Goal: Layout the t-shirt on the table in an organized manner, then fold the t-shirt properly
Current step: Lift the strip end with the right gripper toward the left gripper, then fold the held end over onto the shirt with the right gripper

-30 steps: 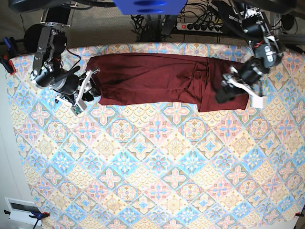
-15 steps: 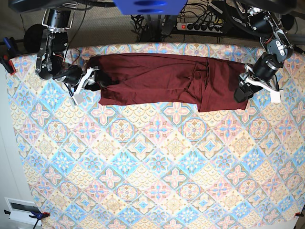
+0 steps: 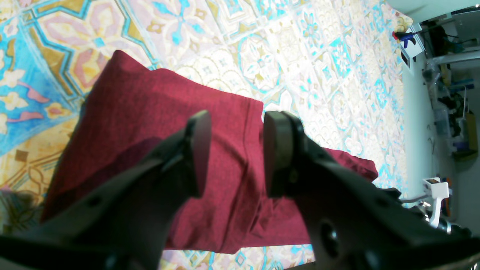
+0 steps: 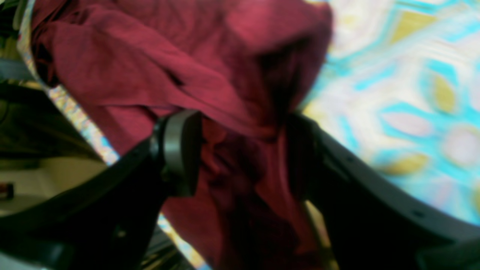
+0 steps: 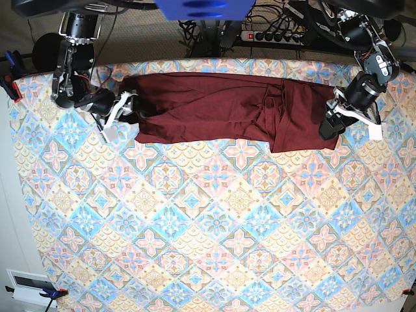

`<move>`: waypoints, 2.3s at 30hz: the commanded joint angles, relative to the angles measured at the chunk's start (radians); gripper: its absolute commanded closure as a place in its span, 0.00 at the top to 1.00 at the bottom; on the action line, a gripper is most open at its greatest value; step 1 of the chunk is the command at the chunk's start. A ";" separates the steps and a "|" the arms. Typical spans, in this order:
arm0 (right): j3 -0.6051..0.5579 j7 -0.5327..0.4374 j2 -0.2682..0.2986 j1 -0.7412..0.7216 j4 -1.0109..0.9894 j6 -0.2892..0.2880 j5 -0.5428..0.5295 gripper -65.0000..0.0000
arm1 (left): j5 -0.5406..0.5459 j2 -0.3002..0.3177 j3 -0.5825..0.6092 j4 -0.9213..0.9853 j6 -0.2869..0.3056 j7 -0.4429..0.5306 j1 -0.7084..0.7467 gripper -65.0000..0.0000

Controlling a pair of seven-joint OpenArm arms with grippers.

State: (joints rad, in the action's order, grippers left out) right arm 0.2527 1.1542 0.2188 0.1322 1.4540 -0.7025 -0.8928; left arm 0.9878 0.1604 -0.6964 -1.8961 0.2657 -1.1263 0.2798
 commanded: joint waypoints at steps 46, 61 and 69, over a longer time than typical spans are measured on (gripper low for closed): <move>0.202 -0.082 0.006 -0.130 0.087 0.004 0.237 0.00 | 0.007 0.026 0.005 0.063 0.007 0.016 -0.029 0.32; -0.060 -0.087 -0.109 -0.128 0.446 0.004 0.237 0.00 | -0.260 0.024 0.280 0.214 0.007 0.153 -0.032 0.32; -0.186 -0.085 -0.223 -0.125 0.462 0.004 0.238 0.00 | -0.260 0.023 0.410 0.298 0.002 0.243 -0.032 0.32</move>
State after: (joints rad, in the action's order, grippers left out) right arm 0.0654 1.0966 -0.0032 0.0219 1.8965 -0.6960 -0.6266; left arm 0.7341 0.1780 -0.2855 -1.5902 0.2687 -0.8665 0.2489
